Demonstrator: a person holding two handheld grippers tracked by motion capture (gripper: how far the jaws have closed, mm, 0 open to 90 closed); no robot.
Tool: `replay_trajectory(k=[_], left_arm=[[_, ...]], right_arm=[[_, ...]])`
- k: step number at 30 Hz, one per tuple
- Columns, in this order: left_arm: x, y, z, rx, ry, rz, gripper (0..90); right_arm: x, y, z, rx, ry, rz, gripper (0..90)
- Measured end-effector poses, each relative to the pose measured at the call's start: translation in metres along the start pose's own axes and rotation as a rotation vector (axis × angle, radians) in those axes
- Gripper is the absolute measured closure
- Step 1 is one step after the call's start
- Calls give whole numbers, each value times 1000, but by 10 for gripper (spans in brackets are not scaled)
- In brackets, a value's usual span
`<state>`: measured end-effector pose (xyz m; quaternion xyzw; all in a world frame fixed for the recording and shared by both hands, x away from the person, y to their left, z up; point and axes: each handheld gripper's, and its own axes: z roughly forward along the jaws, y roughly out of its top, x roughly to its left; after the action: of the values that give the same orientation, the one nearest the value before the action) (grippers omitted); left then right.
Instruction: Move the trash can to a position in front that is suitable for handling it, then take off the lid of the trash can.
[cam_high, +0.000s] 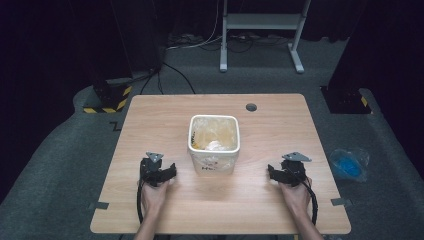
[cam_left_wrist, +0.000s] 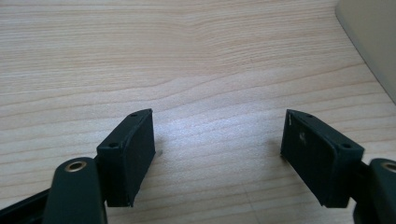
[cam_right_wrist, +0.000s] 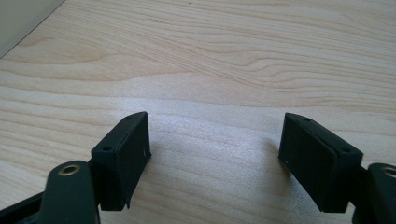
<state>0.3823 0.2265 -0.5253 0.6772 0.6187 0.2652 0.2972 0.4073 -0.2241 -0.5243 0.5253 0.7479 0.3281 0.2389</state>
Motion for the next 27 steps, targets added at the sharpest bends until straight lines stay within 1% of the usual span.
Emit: replay_trajectory(k=[1, 5, 7, 8, 13, 17, 18, 21, 24, 27], left_arm=[[1, -3, 0, -20, 0, 3, 254], [1, -3, 0, -19, 4, 2, 249], [1, -3, 0, -16, 2, 6, 243], [1, -3, 0, -16, 2, 6, 226], [0, -3, 0, -15, 1, 7, 222], [0, -3, 0, -15, 2, 6, 223], [0, -3, 0, -15, 2, 6, 223], [-1, -3, 0, -15, 1, 5, 224], [-1, -3, 0, -15, 0, 4, 224], [0, -3, 0, -16, 0, 5, 224]], right_arm=[[0, 0, 0, 0, 2, -3, 239], [-1, 0, 0, 2, -1, 0, 224], [-1, 0, 0, 4, -2, 2, 202], [-1, 0, 0, 4, -2, 2, 202], [-2, 0, 0, 12, -6, 7, 165], [-2, 0, 0, 14, -6, 6, 165], [-1, 0, 0, 13, -7, 7, 176], [-1, -2, -2, 1, -16, 10, 249], [-1, -3, -5, -1, -18, 15, 338], [-1, -2, -6, 4, -20, 14, 392]])
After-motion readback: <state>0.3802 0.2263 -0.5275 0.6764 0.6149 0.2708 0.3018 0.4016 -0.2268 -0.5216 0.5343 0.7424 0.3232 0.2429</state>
